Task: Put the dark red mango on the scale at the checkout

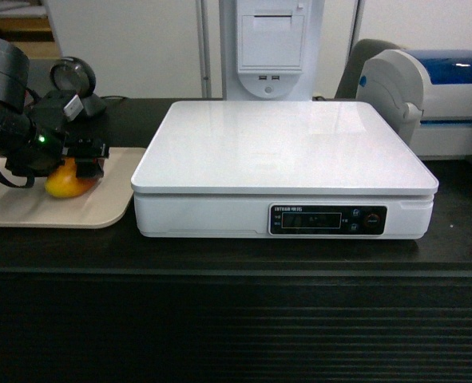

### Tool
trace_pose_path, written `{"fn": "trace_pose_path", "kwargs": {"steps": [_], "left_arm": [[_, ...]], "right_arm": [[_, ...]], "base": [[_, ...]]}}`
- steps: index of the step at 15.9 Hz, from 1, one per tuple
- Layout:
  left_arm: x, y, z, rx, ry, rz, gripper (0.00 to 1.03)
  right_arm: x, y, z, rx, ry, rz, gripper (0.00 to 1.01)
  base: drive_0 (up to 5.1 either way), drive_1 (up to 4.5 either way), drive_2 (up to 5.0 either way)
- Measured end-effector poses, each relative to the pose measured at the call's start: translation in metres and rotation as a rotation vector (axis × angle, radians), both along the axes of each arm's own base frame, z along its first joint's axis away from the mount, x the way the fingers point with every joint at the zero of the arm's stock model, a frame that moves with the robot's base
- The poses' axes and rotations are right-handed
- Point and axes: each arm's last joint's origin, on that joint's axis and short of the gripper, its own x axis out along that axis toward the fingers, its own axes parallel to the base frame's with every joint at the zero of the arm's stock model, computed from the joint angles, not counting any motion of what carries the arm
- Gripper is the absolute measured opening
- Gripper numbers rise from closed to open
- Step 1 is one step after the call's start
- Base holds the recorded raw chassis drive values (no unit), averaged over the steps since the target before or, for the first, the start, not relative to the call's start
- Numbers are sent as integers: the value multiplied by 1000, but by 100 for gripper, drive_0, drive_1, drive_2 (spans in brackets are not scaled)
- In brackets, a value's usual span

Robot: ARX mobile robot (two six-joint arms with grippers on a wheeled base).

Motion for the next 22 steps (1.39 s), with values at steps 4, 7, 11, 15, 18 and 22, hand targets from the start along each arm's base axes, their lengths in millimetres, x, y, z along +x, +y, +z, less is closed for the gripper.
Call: {"fn": "trace_pose_path", "kwargs": {"steps": [4,7,11,15,18,22], "left_arm": [[-8,0,2,18,-5,-18,62],[-27,-11,31,29,-78,-68,61],[-48,-56,107,21,-289,-211,61],[-43,-112,137,-116,-376,-279,61],[-38,-155,140,-212,-360,-301,61],[-45,-220,133,-286,-313,-390,61]], "right_arm": [[0,0,0,0,0,0,98],[0,0,0,0,0,0,98],[0,0,0,0,0,0,98],[0,0,0,0,0,0,98],[0,0,0,0,0,0,98],[0,0,0,0,0,0,98]], "base": [[0,0,0],[0,0,0],[0,0,0],[0,0,0],[0,0,0],[0,0,0]]}}
